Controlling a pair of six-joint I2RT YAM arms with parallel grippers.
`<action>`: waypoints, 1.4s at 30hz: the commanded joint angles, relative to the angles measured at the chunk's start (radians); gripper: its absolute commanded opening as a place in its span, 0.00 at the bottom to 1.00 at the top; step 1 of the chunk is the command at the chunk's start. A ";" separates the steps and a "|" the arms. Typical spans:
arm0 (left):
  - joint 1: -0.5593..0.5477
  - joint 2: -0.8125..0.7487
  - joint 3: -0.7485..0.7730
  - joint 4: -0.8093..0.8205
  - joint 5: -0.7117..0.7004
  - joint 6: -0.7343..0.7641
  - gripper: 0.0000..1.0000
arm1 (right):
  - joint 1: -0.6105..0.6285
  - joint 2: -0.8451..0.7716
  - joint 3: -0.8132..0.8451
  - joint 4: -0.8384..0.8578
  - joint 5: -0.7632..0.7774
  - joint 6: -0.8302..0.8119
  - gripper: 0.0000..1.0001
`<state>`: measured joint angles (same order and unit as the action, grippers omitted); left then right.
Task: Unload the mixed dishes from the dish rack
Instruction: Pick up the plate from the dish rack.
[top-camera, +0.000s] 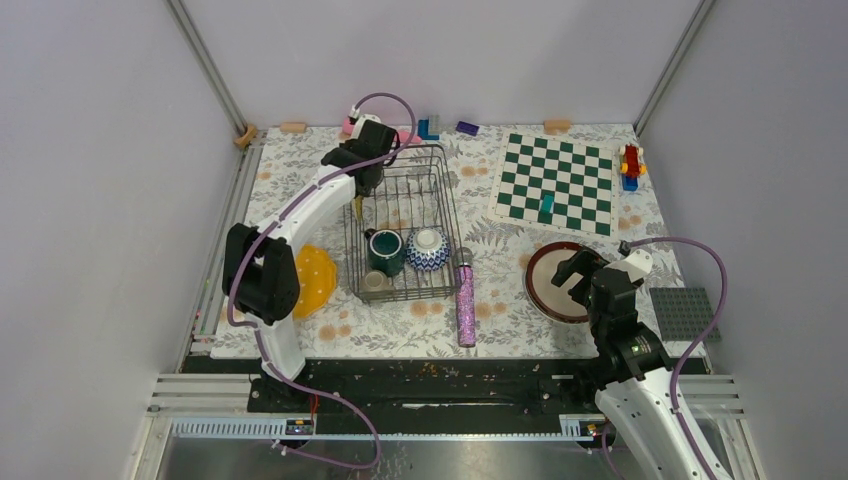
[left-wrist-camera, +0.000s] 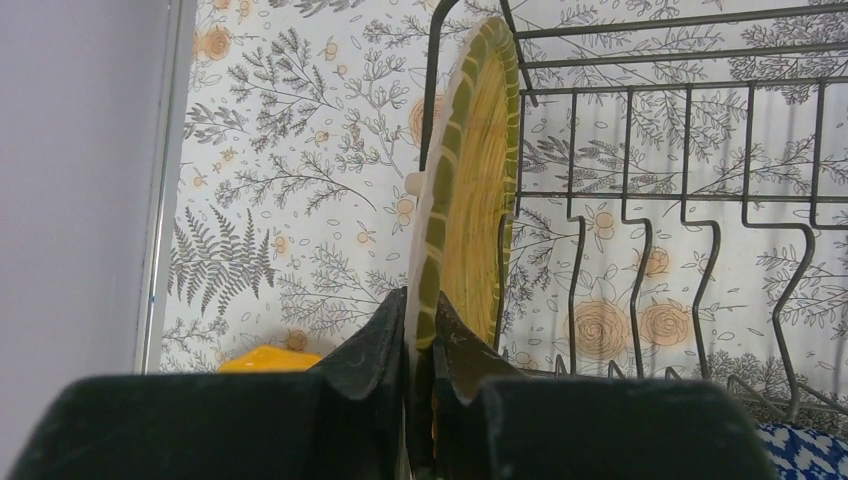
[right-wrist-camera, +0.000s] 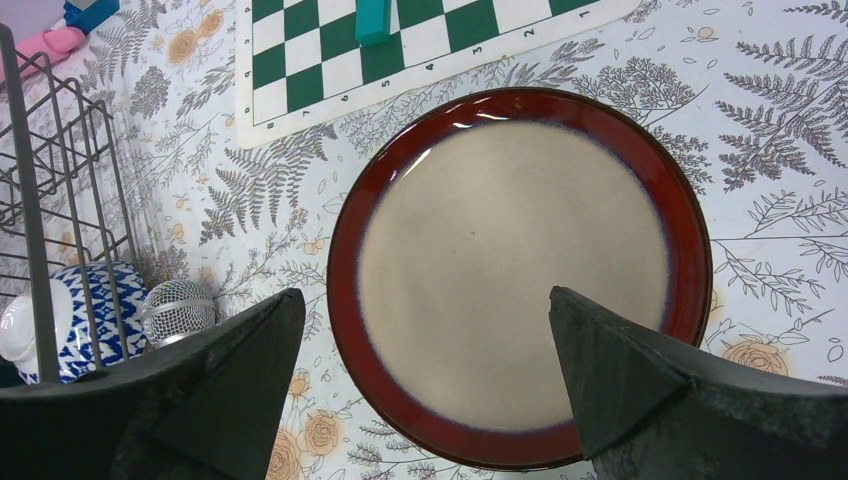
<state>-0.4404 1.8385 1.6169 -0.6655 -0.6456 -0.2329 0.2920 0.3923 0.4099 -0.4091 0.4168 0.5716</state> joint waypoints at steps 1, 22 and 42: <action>-0.004 -0.155 0.095 0.096 -0.106 0.065 0.00 | -0.004 -0.009 -0.002 0.028 0.014 -0.021 0.99; -0.005 -0.079 0.069 0.110 -0.147 0.172 0.00 | -0.004 -0.029 -0.006 0.019 0.049 -0.026 1.00; -0.026 -0.003 0.020 0.104 -0.258 0.225 0.00 | -0.004 -0.015 -0.006 0.018 0.053 -0.030 1.00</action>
<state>-0.4599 1.8412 1.6112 -0.6106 -0.8169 -0.0387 0.2916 0.3721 0.4042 -0.4095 0.4294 0.5564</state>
